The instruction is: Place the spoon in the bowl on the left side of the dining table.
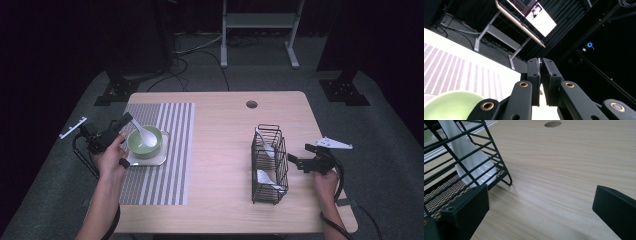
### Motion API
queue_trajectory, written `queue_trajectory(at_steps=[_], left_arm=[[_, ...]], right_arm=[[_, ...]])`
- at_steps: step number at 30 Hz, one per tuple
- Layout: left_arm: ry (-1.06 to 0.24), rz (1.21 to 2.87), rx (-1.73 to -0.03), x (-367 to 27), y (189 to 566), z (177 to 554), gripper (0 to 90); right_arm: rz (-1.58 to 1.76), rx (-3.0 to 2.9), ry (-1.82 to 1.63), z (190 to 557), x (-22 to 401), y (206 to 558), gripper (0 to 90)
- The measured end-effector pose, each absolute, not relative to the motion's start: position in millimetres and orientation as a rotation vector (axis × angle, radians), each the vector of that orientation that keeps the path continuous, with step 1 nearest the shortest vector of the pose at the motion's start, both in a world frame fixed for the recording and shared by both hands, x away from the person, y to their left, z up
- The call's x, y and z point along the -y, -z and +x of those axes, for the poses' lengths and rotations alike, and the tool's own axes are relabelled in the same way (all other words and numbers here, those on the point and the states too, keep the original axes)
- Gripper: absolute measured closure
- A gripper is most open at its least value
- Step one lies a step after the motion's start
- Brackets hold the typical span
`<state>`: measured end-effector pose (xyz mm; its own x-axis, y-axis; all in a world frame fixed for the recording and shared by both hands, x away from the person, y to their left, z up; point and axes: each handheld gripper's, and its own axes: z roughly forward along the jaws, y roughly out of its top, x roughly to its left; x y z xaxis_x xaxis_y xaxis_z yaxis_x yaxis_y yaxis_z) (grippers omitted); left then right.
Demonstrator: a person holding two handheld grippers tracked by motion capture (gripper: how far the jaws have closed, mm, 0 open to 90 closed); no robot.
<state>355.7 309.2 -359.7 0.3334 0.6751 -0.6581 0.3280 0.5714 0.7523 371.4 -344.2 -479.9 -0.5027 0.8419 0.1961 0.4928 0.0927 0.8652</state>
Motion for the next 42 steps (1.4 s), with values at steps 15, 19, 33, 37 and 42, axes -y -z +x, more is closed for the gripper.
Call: queue_trajectory(at_steps=[15,19,33,37,42], left_arm=[[-0.322,0.954,-1.331,-330.3,366.3,362.1,84.7],[-0.324,0.94,-1.342,-333.0,368.6,364.4,84.6],[-0.355,0.915,-1.393,-346.8,378.2,370.4,84.6],[-0.36,0.91,-1.416,-350.6,382.9,371.2,84.6],[-0.369,0.914,-1.431,-354.7,389.4,372.0,84.5]], right_arm=[[1.314,-2.023,-1.382,371.1,344.6,479.7,0.0],[1.314,-2.024,-1.379,371.1,344.4,479.6,0.0],[1.311,-2.027,-1.377,371.0,343.8,479.6,0.0],[1.311,-2.029,-1.375,370.9,343.5,479.5,0.0],[1.31,-2.029,-1.375,371.2,343.5,479.5,0.0]])
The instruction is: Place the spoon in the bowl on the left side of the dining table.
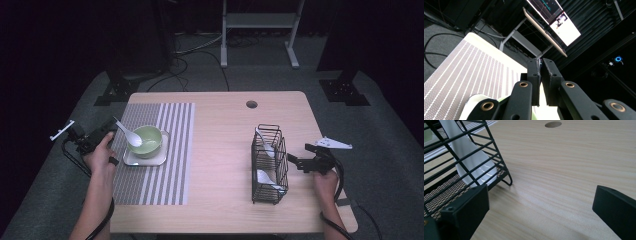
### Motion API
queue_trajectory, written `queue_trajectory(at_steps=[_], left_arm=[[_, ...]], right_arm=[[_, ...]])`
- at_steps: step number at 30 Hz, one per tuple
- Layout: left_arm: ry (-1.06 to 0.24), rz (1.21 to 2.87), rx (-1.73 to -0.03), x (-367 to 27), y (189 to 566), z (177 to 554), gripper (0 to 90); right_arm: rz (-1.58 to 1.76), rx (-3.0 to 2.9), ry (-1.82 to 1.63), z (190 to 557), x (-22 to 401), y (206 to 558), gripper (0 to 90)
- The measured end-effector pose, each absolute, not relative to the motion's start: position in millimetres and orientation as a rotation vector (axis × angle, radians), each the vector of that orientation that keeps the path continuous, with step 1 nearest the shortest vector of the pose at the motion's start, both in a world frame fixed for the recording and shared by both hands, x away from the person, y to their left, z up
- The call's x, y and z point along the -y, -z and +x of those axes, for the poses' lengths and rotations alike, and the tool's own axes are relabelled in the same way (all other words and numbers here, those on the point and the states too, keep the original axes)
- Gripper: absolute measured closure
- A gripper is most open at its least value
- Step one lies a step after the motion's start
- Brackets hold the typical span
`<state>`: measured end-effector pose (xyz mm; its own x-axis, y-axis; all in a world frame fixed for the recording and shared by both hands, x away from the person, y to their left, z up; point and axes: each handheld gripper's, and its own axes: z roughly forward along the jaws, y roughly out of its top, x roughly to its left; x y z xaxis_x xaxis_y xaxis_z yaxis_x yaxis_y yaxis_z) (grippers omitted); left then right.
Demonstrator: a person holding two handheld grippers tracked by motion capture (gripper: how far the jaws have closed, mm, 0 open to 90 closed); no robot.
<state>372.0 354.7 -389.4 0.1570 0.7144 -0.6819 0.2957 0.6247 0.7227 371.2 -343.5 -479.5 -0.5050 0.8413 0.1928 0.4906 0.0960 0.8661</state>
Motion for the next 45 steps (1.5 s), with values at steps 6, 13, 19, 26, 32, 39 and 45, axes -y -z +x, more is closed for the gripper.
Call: queue_trajectory(at_steps=[6,13,19,26,32,39,45], left_arm=[[-0.358,0.9,-1.453,-358.9,398.3,372.4,84.5],[-0.347,0.897,-1.467,-359.2,407.8,375.9,84.5],[-0.34,0.894,-1.482,-357.6,414.8,378.9,84.5],[-0.334,0.892,-1.496,-358.0,420.5,379.5,84.6],[-0.328,0.893,-1.502,-360.3,425.1,379.7,84.9],[-0.332,0.896,-1.505,-362.0,426.9,377.7,84.8],[-0.326,0.904,-1.521,-364.5,434.6,376.2,82.7]], right_arm=[[1.306,-2.031,-1.373,371.3,343.2,479.5,0.0],[1.301,-2.032,-1.381,371.8,343.6,479.6,0.0],[1.297,-2.034,-1.388,371.9,343.6,479.4,0.0],[1.292,-2.037,-1.387,371.9,343.5,479.4,0.0],[1.292,-2.039,-1.383,372.0,343.2,479.5,0.0],[1.293,-2.04,-1.379,371.7,342.7,479.4,0.0],[1.292,-2.041,-1.379,372.0,342.8,479.5,0.0]])
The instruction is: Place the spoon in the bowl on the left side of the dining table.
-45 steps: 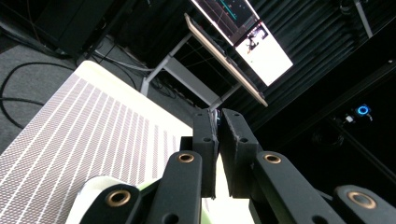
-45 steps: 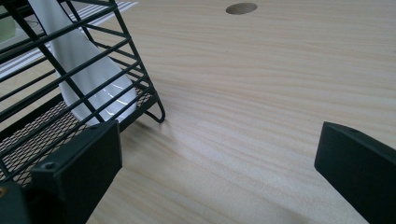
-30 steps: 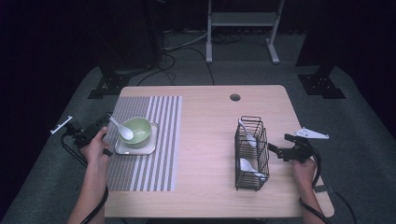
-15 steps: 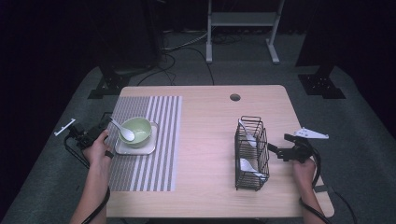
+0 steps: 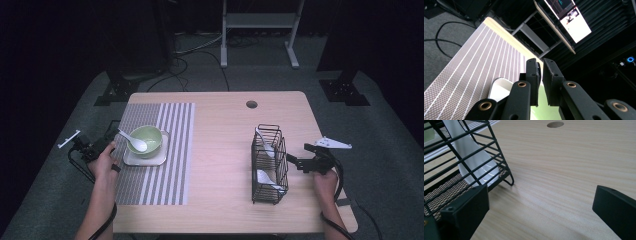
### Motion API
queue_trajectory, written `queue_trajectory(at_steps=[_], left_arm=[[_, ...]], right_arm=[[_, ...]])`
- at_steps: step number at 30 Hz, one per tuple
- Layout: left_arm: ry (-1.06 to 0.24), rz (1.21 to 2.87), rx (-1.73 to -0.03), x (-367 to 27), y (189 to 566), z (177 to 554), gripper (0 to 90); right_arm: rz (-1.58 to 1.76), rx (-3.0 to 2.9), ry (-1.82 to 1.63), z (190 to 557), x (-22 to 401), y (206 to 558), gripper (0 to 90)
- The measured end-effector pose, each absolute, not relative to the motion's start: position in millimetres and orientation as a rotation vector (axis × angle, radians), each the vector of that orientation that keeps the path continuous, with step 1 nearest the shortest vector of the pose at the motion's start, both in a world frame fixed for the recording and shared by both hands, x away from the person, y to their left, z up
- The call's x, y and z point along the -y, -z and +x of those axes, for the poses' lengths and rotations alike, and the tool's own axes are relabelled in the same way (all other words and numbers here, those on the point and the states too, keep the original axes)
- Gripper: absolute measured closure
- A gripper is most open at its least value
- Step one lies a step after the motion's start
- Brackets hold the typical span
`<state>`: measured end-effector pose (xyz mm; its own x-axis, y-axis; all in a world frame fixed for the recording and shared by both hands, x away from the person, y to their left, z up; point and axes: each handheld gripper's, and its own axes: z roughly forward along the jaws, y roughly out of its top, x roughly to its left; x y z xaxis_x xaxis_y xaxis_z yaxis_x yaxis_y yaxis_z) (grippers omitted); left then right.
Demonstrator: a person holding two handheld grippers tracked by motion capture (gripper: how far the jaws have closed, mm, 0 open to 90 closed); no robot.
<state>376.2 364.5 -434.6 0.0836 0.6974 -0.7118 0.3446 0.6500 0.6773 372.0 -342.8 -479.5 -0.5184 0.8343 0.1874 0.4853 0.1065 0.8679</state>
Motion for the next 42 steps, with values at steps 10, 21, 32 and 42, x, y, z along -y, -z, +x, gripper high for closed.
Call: queue_trajectory(at_steps=[10,21,32,42], left_arm=[[-0.338,0.95,-1.537,-363.4,443.2,374.0,78.3],[-0.329,0.954,-1.547,-367.0,452.4,367.9,74.1],[-0.342,0.971,-1.543,-369.7,450.8,362.9,70.0],[-0.357,0.995,-1.538,-372.9,450.1,354.5,66.3]], right_arm=[[1.291,-2.043,-1.379,372.0,342.6,479.5,0.0],[1.292,-2.044,-1.374,371.6,342.4,479.4,0.0],[1.287,-2.047,-1.367,371.4,341.8,479.4,0.0],[1.285,-2.048,-1.363,371.3,341.6,479.4,0.0]])
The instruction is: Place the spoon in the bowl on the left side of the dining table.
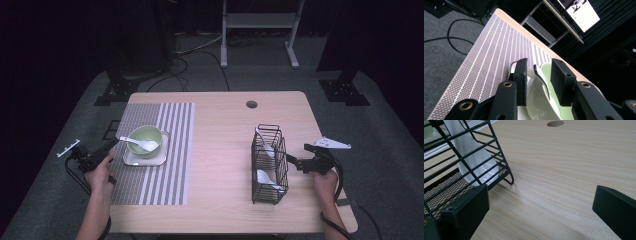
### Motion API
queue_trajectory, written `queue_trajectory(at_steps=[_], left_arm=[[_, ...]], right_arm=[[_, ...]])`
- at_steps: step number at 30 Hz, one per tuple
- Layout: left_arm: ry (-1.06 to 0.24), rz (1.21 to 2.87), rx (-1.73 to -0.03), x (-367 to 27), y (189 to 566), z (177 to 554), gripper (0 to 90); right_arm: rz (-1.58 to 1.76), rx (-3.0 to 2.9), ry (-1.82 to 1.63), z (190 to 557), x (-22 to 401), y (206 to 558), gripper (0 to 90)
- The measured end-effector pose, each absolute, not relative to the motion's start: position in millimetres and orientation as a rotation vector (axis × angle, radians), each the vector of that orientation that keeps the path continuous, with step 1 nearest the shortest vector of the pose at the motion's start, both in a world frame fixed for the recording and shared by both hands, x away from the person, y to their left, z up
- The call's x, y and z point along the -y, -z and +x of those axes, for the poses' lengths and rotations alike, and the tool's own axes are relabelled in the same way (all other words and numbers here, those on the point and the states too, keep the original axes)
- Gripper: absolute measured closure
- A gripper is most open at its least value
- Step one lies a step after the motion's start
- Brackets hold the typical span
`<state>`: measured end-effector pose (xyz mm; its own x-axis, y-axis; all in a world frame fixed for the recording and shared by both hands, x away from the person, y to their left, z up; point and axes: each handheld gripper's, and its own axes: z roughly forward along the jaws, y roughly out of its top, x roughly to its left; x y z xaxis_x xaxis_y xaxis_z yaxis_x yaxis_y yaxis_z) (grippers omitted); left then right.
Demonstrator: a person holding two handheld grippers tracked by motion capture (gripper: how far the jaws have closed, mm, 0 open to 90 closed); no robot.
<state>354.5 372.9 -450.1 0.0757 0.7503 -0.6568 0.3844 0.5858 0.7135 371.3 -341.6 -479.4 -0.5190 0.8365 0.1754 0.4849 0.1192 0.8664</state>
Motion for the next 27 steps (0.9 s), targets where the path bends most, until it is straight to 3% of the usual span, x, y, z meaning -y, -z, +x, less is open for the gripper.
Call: queue_trajectory(at_steps=[27], left_arm=[[-0.384,1.064,-1.516,-375.6,449.1,330.2,57.9]], right_arm=[[1.288,-2.049,-1.356,371.1,341.2,479.2,0.0]])
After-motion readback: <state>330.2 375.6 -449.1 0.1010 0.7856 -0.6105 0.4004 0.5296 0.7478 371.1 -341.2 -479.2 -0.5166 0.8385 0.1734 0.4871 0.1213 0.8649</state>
